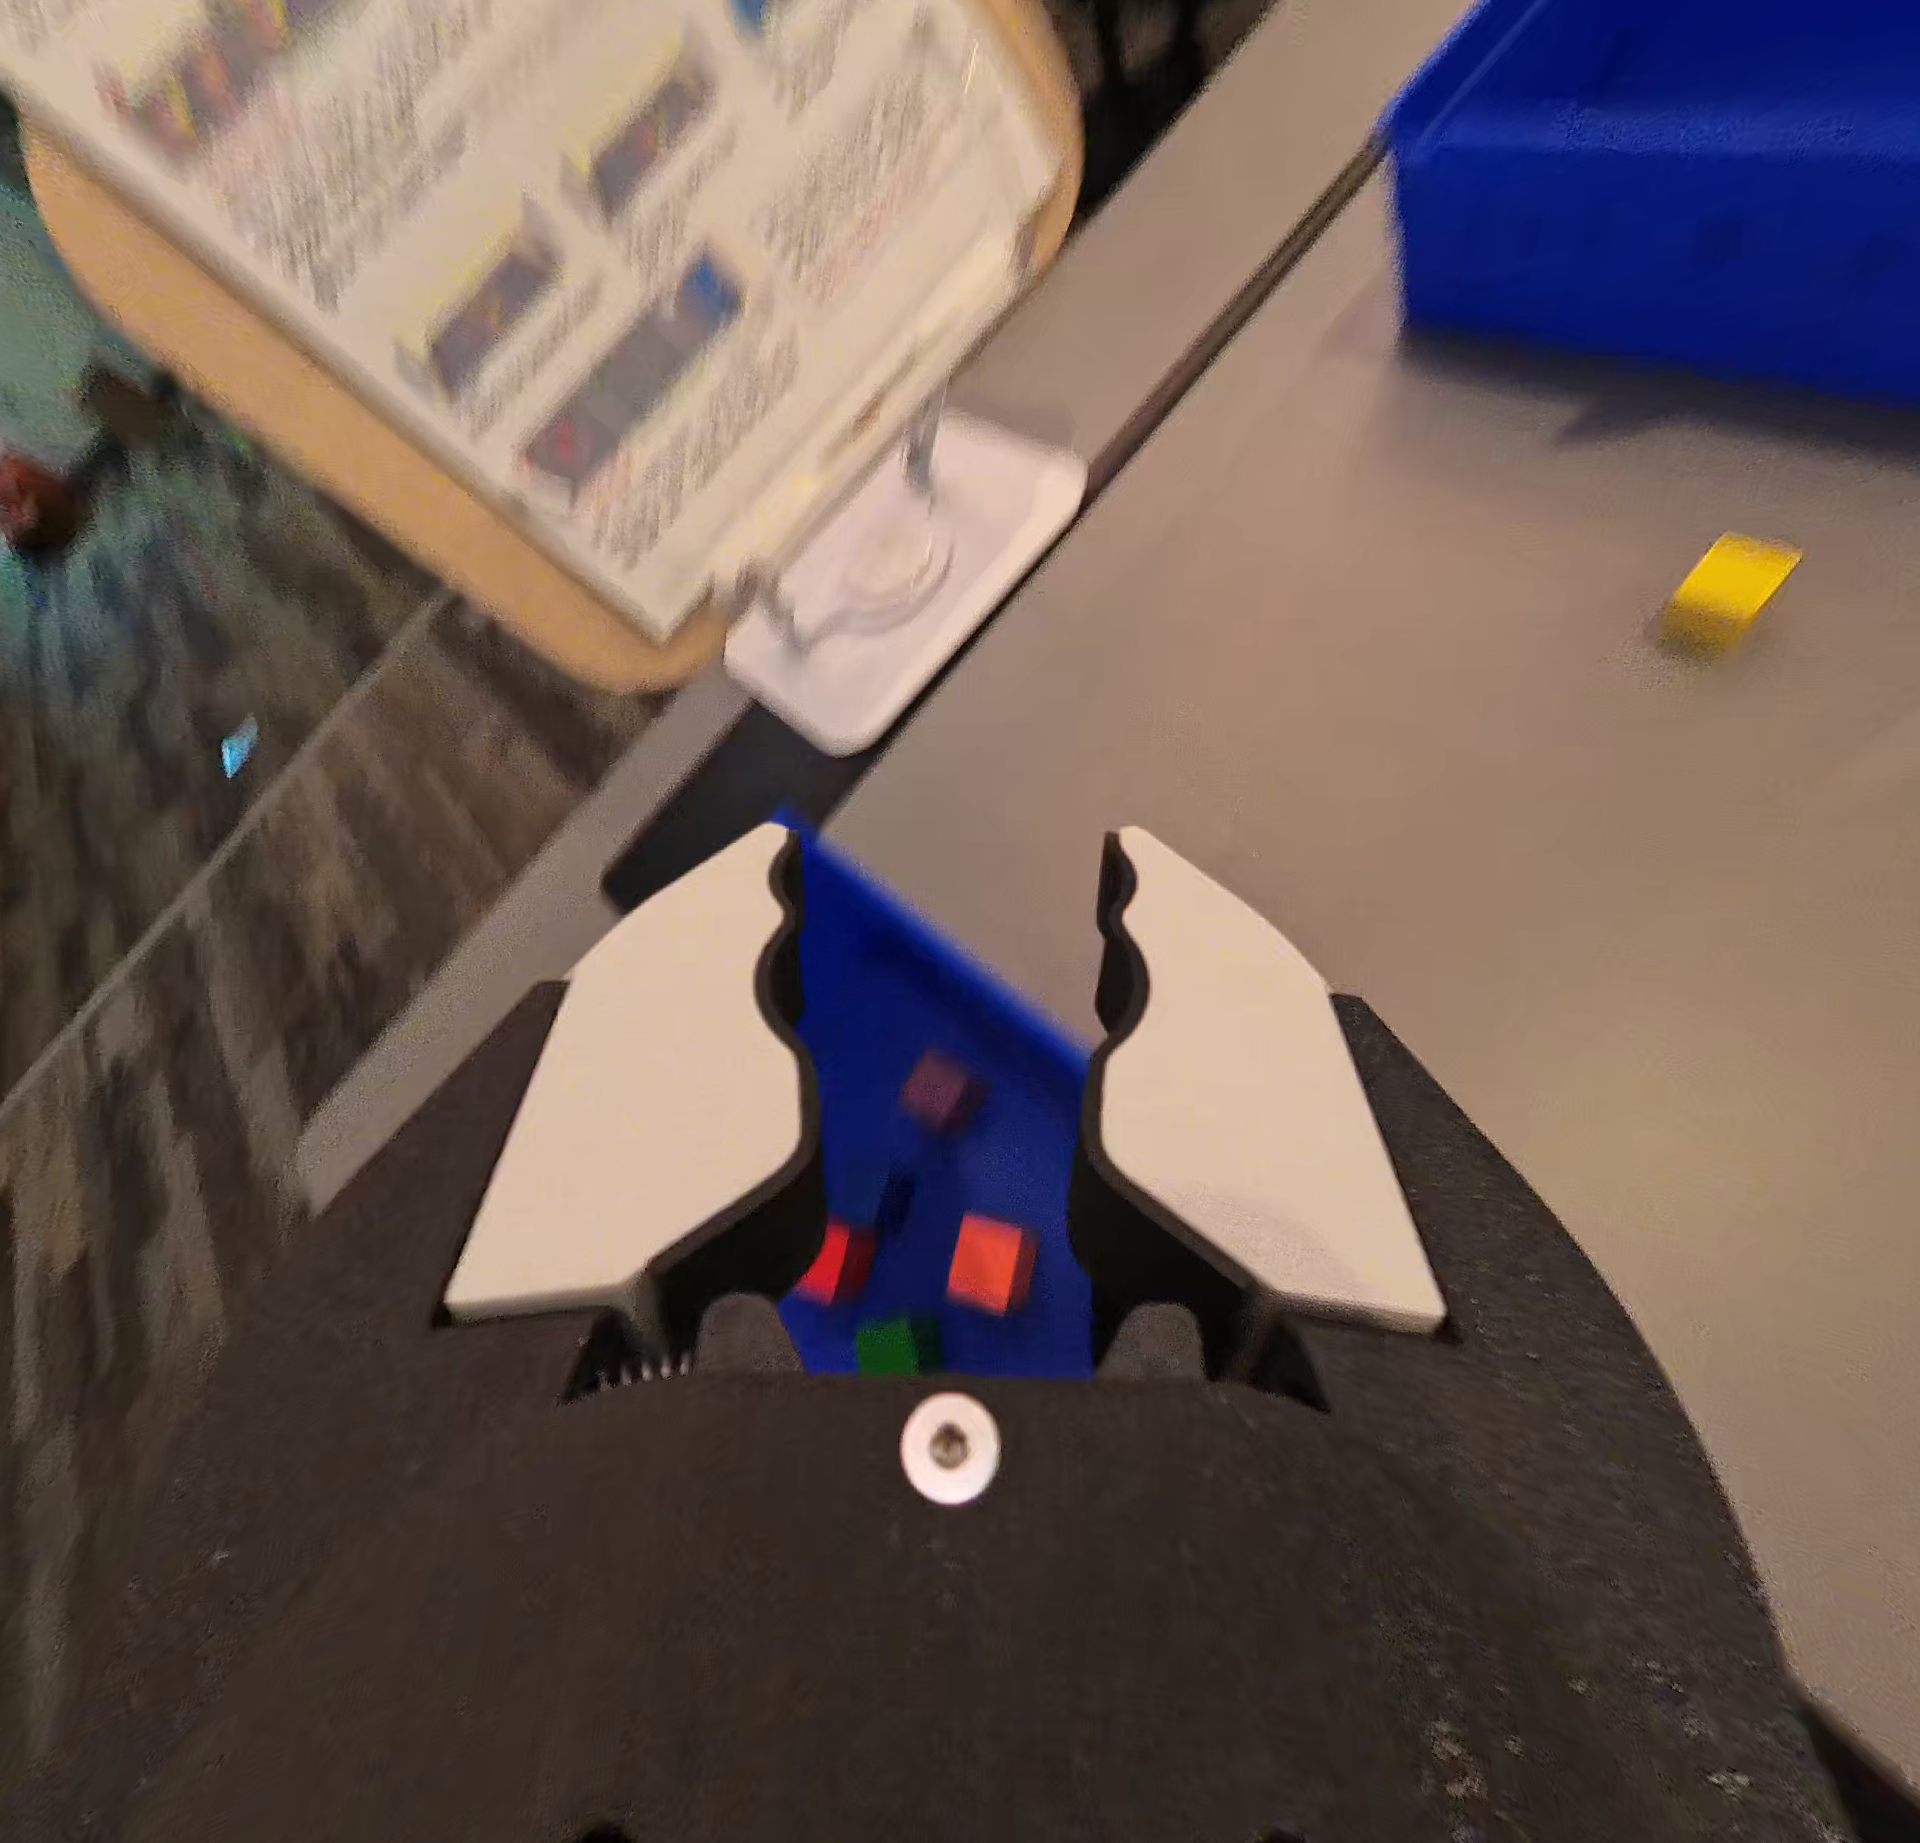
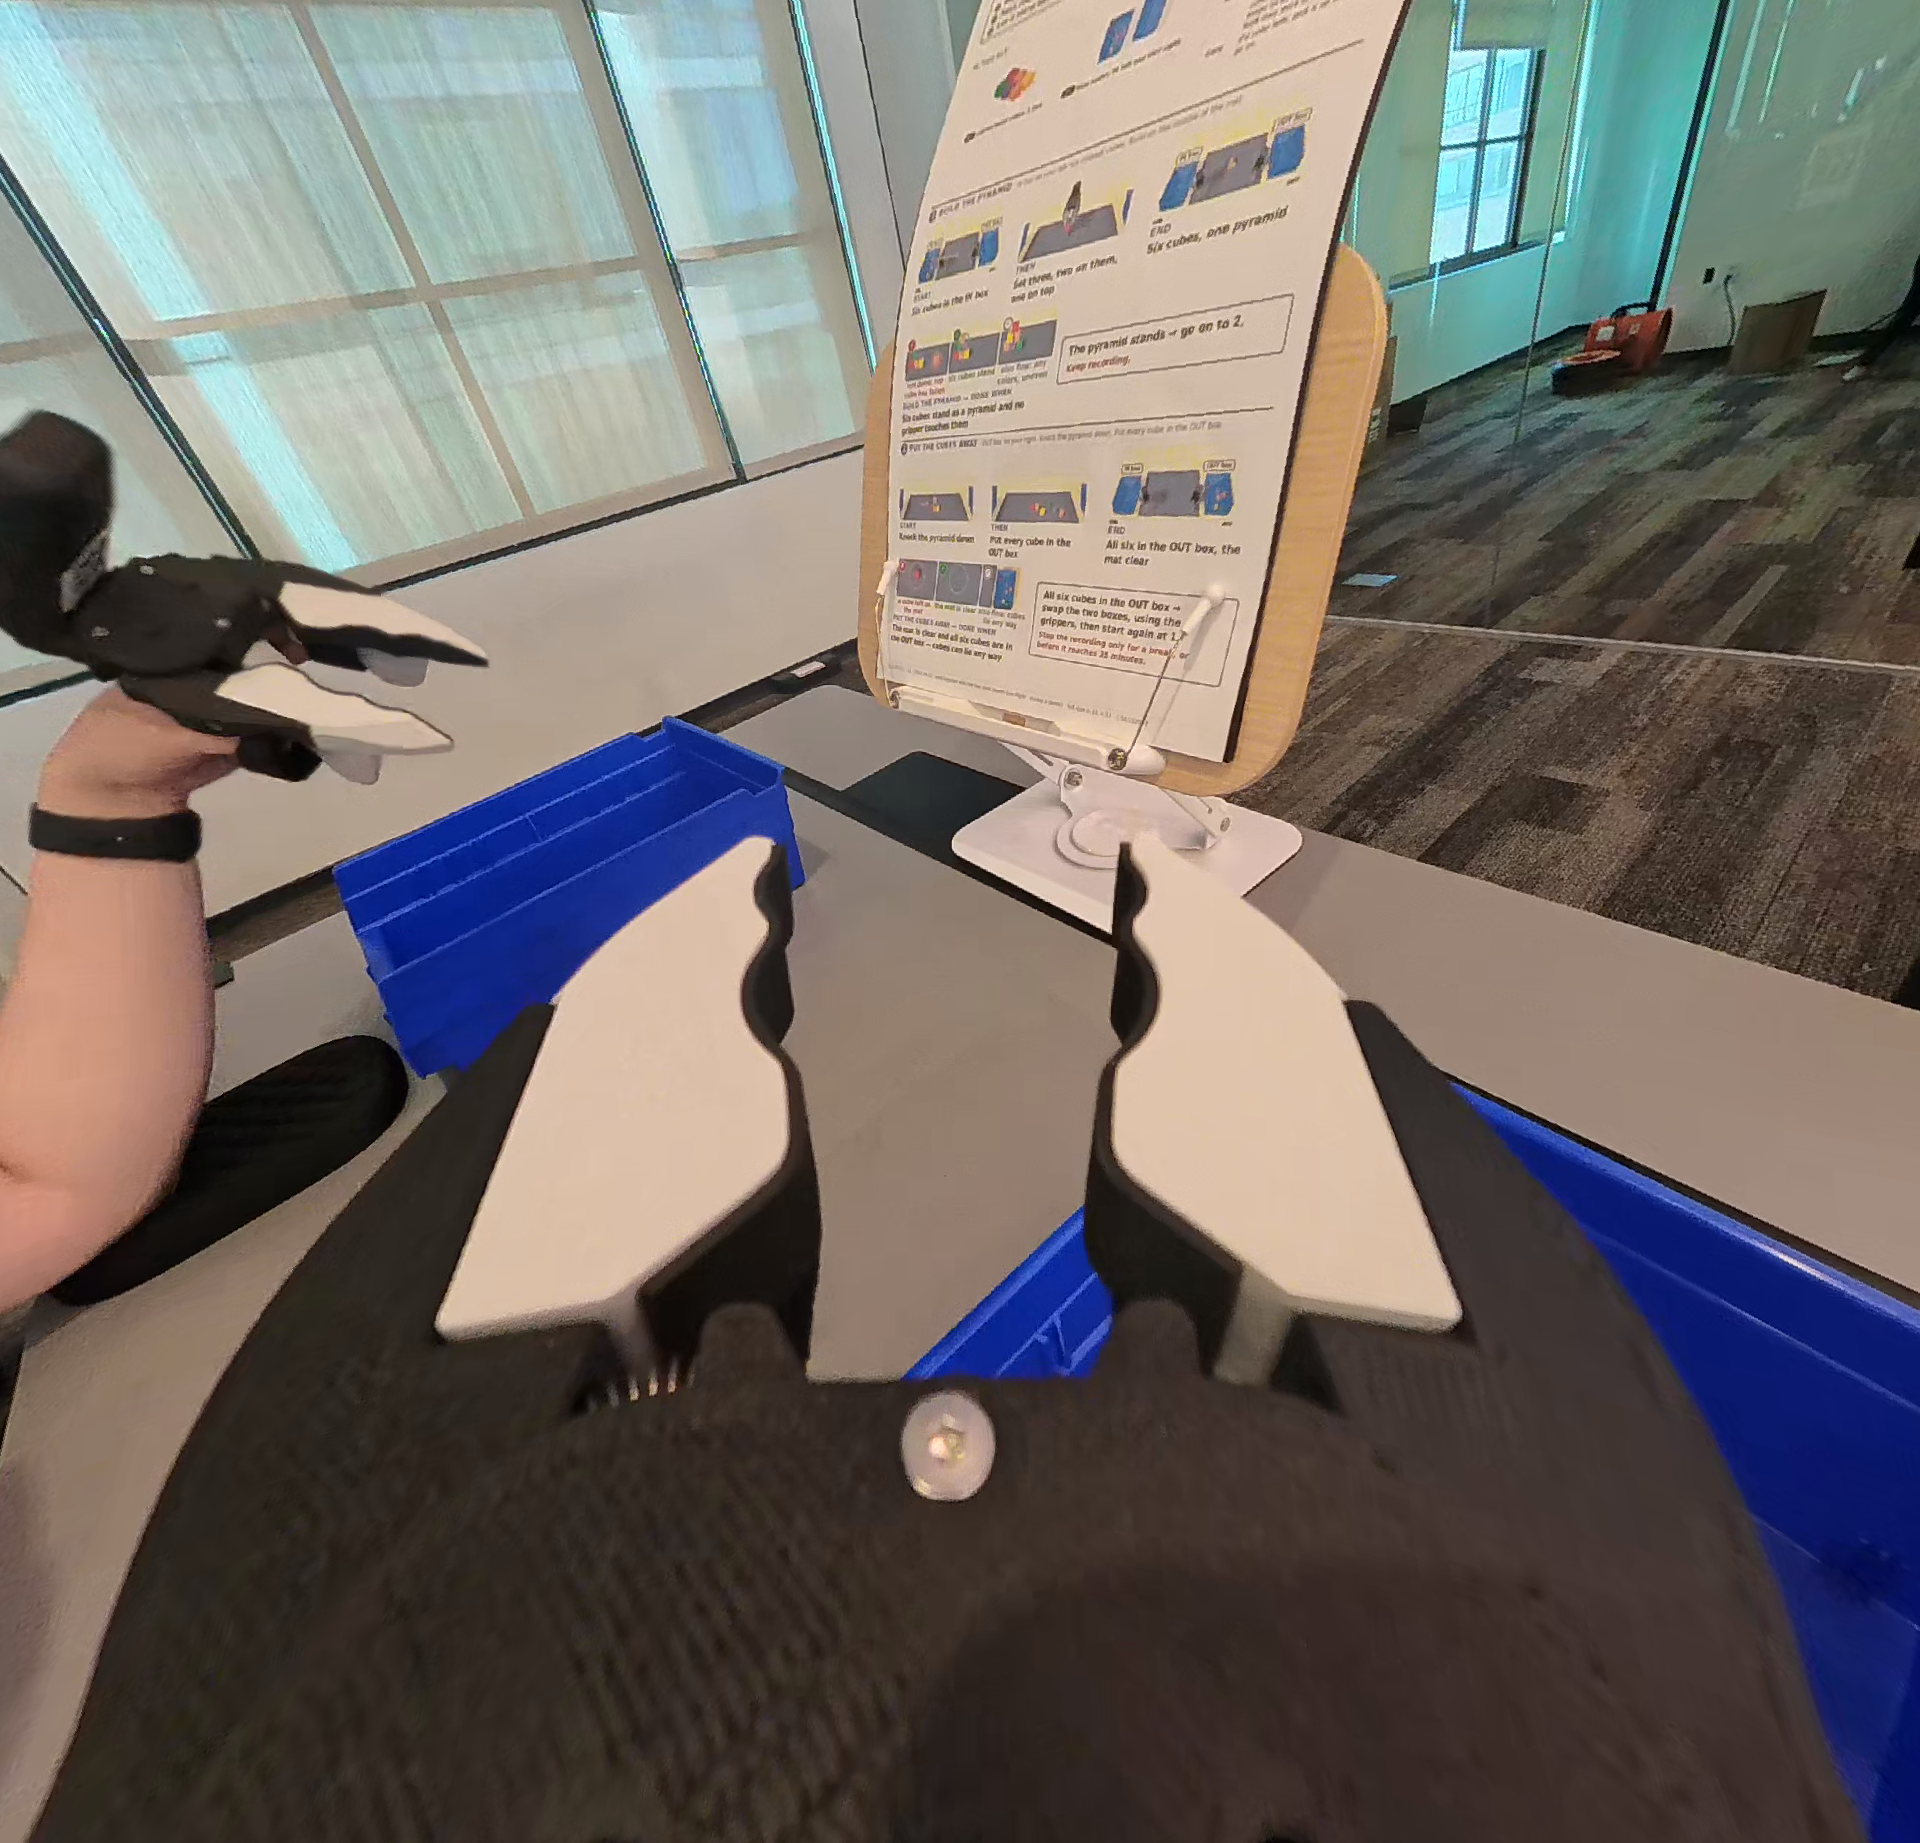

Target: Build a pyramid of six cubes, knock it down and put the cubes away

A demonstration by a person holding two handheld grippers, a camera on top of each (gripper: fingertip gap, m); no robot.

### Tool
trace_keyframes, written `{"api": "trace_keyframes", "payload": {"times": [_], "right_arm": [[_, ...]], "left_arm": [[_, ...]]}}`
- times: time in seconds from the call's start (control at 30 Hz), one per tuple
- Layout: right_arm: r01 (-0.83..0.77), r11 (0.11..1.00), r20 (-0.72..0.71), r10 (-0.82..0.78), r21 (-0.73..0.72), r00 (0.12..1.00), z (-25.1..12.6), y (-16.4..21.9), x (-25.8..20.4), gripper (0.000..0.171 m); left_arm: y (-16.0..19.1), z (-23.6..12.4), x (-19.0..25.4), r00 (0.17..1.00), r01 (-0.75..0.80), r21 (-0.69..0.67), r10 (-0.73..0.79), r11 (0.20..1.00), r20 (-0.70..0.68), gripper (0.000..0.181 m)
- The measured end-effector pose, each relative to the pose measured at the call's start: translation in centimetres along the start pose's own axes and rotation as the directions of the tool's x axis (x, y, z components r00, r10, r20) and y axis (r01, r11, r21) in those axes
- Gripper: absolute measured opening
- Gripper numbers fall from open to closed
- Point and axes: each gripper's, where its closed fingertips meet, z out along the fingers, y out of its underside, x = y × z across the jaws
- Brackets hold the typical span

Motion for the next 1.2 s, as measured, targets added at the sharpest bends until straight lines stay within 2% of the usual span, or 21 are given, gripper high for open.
{"api": "trace_keyframes", "payload": {"times": [0.07, 0.13, 0.2, 0.4, 0.53, 0.83, 0.97, 1.0, 1.2], "right_arm": [[0.005, 1.000, -0.002, -0.005, -0.009, 1.000, 0.1, 0.2, 0.0, 0.060], [0.010, 1.000, 0.000, -0.010, -0.019, 1.000, 0.2, 0.4, -0.1, 0.061], [0.010, 1.000, 0.000, -0.010, -0.026, 1.000, 0.3, 0.6, 0.0, 0.061], [-0.003, 0.999, -0.001, 0.003, -0.037, 1.000, 0.5, 1.0, 0.2, 0.061], [-0.014, 0.999, 0.009, 0.015, -0.039, 1.000, 0.6, 1.2, 0.2, 0.062], [-0.010, 0.997, 0.016, 0.012, -0.072, 1.000, 1.0, 1.9, 0.2, 0.062], [-0.015, 0.997, 0.018, 0.016, -0.076, 1.000, 1.0, 2.0, 0.2, 0.062], [-0.014, 0.997, 0.018, 0.016, -0.075, 1.000, 0.9, 2.0, 0.2, 0.062], [-0.018, 0.997, 0.017, 0.019, -0.073, 1.000, 0.8, 1.9, 0.3, 0.062]], "left_arm": [[5.3, -0.2, -1.3, 1.000, 0.006, -0.188, -0.006, 0.982, -0.002, 0.052], [10.3, -0.2, -0.7, 0.994, -0.016, -0.344, -0.021, 0.939, -0.103, 0.050], [13.5, 0.3, 0.0, 0.981, -0.036, -0.416, -0.048, 0.908, -0.190, 0.051], [17.6, 3.1, 1.0, 0.940, 0.000, -0.516, -0.176, 0.857, -0.292, 0.042], [20.9, 4.2, 1.8, 0.924, -0.042, -0.632, -0.211, 0.773, -0.320, 0.043], [22.8, 5.7, 1.2, 0.940, -0.071, -0.676, -0.178, 0.733, -0.292, 0.043], [23.7, 5.9, 1.1, 0.941, -0.083, -0.702, -0.177, 0.707, -0.289, 0.037], [23.7, 5.9, 1.2, 0.939, -0.082, -0.706, -0.182, 0.704, -0.290, 0.029], [23.6, 5.8, 1.5, 0.931, -0.076, -0.707, -0.204, 0.703, -0.303, 0.028]]}}
